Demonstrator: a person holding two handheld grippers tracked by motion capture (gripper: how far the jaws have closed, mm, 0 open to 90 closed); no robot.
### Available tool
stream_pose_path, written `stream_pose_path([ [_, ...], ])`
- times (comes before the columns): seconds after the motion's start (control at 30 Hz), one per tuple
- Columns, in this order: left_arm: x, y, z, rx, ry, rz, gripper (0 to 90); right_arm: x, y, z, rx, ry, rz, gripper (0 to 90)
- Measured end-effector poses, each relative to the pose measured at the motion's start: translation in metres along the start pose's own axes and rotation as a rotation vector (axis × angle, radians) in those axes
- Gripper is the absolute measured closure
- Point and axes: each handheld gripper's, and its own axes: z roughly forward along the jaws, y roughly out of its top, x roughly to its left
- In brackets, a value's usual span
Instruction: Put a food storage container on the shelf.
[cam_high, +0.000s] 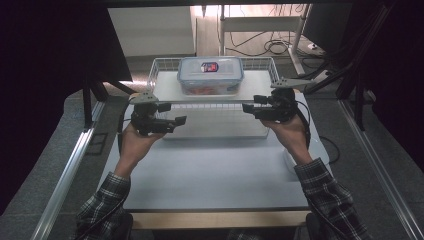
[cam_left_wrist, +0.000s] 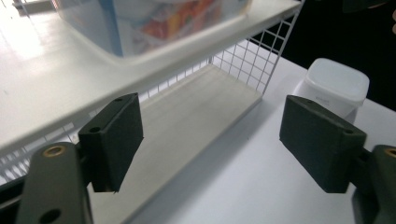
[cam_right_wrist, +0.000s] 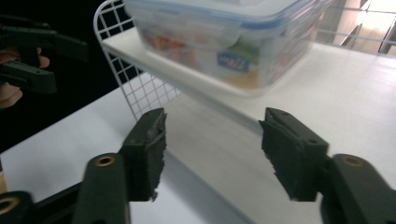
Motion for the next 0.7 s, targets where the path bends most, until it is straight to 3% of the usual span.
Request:
stream_pose_path([
  [0.43, -0.032, -0.041, -0.005, 0.016, -0.011, 0.034, 11.2, 0.022, -0.038, -0.006, 0.009, 0.009, -0.069, 17.1],
  [0.7, -0.039, -0.07, -0.003, 0.02, -0.037, -0.008, 7.3, 0.027, -0.065, -0.006, 0.031, 0.021, -0.079, 6.9],
])
